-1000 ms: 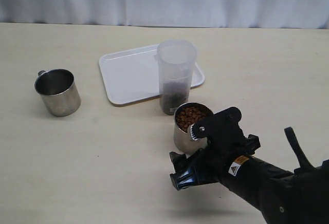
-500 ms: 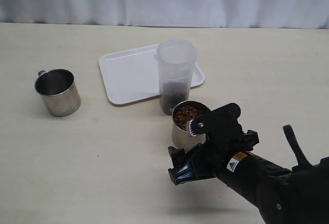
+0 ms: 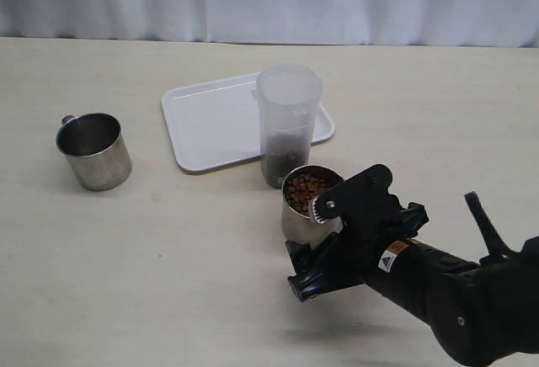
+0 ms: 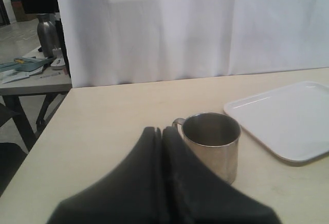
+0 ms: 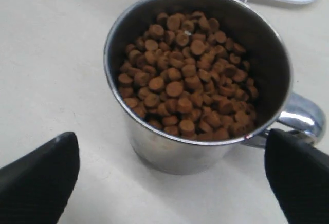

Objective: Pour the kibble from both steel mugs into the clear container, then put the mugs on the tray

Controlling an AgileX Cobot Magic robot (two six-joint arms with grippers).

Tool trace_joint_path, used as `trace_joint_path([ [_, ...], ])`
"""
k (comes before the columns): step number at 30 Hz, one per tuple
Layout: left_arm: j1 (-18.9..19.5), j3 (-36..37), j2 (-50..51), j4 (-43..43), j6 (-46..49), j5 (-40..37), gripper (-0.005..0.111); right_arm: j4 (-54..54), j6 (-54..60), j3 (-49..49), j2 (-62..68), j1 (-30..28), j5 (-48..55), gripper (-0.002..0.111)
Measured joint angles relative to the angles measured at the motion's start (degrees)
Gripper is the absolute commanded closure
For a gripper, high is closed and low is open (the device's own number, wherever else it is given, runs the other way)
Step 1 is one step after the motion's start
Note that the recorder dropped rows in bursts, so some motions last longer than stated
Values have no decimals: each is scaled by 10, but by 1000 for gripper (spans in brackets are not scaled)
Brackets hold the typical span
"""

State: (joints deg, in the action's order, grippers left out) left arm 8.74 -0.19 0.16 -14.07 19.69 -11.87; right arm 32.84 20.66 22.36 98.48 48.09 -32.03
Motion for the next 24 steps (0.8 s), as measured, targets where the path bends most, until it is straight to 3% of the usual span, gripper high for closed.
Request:
trace_joint_path([
  [24,0,0,0,0,0,0,107,-79,-108,-19,63,0,-100,29],
])
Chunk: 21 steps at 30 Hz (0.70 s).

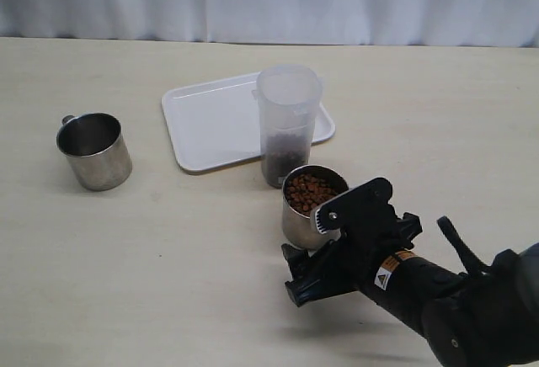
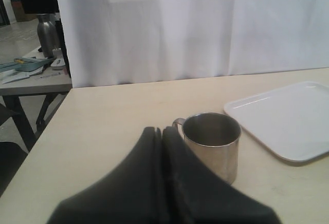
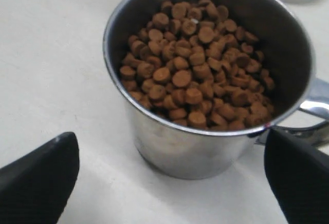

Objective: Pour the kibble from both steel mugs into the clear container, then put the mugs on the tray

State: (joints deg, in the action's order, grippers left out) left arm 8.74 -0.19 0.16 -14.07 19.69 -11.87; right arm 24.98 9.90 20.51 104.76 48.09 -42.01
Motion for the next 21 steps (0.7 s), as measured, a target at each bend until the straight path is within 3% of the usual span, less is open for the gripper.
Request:
trace_joint_path([
  [21,0,0,0,0,0,0,107,6,3,15,7,0,-3,29],
])
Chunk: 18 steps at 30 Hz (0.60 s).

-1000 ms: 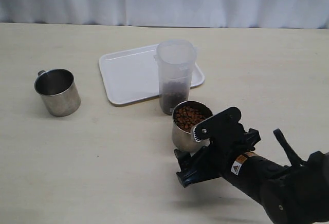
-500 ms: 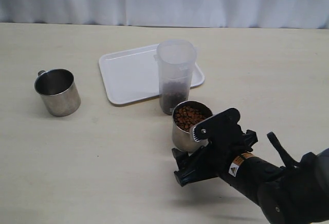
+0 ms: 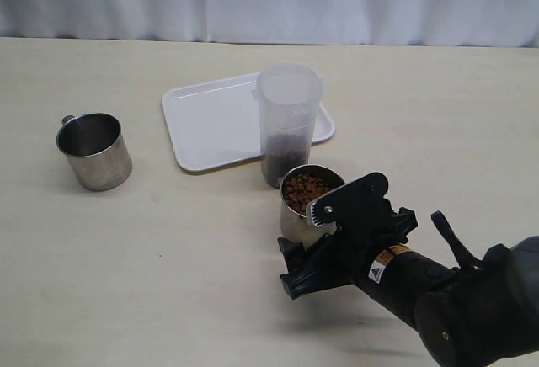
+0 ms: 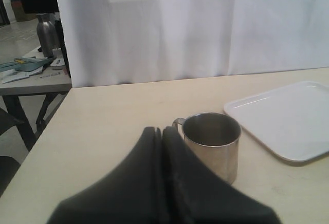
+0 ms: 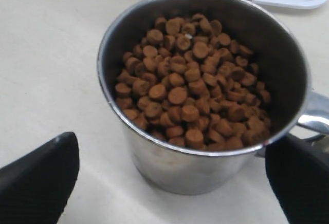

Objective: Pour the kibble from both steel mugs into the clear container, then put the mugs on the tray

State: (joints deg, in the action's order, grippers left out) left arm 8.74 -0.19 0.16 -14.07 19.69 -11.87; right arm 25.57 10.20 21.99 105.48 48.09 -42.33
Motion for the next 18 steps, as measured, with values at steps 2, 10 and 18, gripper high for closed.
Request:
trace_joint_path([
  [2,0,0,0,0,0,0,107,0,5,5,2,0,9,29],
  [10,0,0,0,0,0,0,107,10,18,9,2,0,15,29],
  [18,0,0,0,0,0,0,107,12,18,9,2,0,15,29],
])
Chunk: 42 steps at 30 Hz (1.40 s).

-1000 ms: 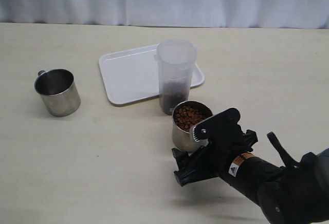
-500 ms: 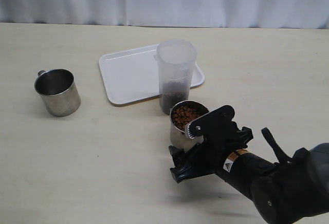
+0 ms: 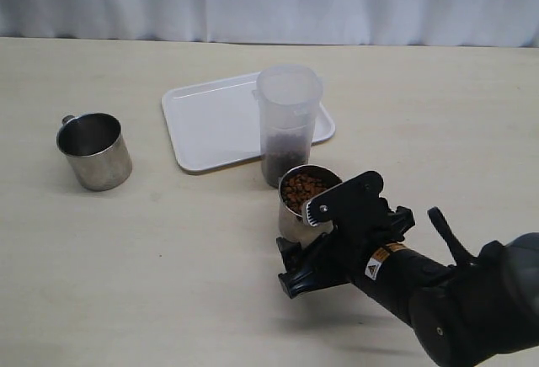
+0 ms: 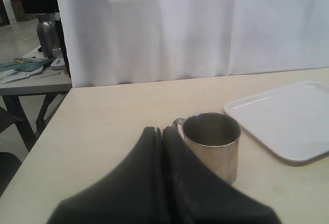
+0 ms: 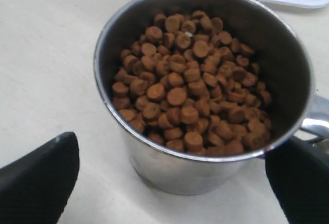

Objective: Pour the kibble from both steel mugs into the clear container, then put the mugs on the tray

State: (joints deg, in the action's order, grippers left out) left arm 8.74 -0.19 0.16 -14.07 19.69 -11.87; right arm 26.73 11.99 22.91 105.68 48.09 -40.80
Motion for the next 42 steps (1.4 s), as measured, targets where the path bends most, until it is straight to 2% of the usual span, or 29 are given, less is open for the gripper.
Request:
trace_joint_path([
  [13,0,0,0,0,0,0,107,48,6,1,5,0,-17,28],
  [18,0,0,0,0,0,0,107,49,8,2,6,0,-25,22],
  [27,0,0,0,0,0,0,107,63,64,35,23,0,-9,22],
  [42,0,0,0,0,0,0,107,63,90,49,33,0,-5,22],
])
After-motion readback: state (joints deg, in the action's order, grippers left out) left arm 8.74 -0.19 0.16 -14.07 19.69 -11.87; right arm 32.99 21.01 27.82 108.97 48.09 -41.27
